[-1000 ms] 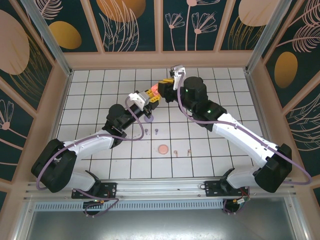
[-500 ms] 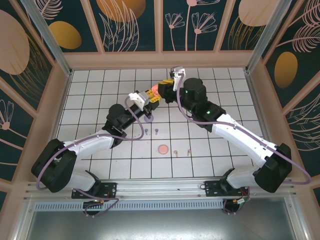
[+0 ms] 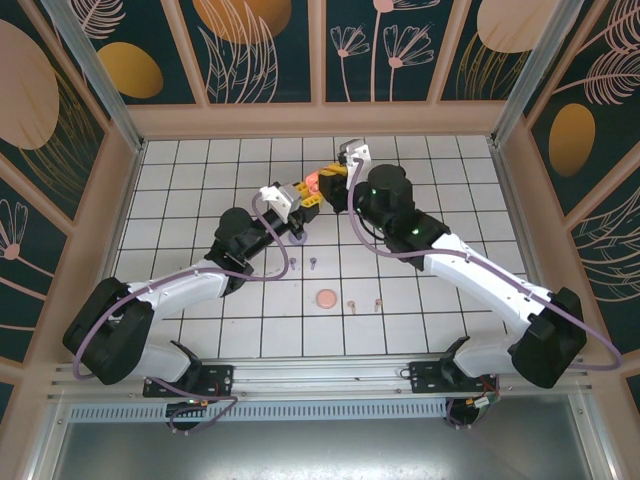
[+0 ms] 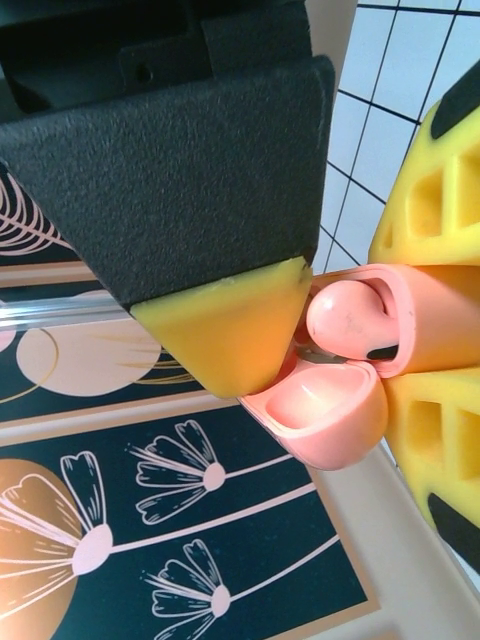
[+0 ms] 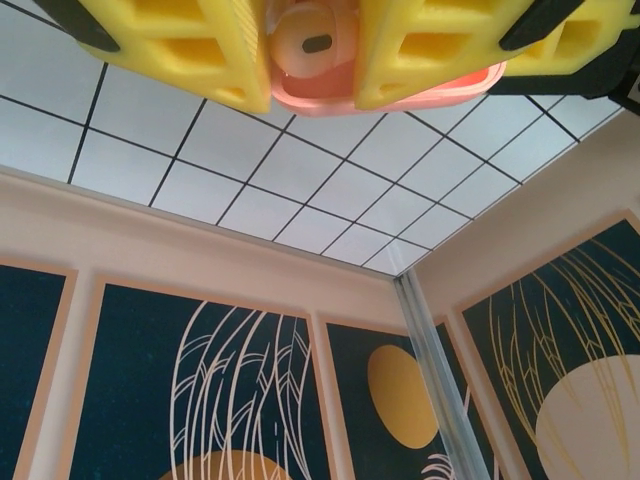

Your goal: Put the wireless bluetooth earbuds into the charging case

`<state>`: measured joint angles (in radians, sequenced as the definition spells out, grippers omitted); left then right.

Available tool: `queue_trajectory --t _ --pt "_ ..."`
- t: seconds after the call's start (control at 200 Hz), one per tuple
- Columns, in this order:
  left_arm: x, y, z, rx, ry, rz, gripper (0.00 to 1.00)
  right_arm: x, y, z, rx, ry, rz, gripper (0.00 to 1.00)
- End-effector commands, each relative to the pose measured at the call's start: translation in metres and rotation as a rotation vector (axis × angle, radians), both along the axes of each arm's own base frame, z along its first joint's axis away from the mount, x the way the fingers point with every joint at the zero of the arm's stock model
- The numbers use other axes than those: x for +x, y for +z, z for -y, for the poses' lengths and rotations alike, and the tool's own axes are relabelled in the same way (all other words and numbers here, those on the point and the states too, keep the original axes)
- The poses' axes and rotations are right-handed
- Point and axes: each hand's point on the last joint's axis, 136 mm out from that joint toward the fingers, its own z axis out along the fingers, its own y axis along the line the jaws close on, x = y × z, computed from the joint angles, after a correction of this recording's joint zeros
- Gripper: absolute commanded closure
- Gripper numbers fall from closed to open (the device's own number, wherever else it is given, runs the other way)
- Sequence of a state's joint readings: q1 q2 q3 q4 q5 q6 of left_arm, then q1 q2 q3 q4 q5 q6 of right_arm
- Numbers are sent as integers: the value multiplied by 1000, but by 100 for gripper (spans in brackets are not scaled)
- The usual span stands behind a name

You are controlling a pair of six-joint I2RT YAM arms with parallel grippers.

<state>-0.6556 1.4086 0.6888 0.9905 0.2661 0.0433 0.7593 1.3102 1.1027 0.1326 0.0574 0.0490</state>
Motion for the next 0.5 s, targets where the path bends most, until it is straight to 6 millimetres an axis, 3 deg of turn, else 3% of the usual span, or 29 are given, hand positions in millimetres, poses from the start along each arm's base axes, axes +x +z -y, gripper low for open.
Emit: queue_trajectory --t 0.0,0.495 --pt "-7 44 1 -92 -24 102 100 -9 -8 1 -60 33 22 73" --pt "-5 45 2 -95 -21 103 100 -13 -27 -2 -119 63 -4 73"
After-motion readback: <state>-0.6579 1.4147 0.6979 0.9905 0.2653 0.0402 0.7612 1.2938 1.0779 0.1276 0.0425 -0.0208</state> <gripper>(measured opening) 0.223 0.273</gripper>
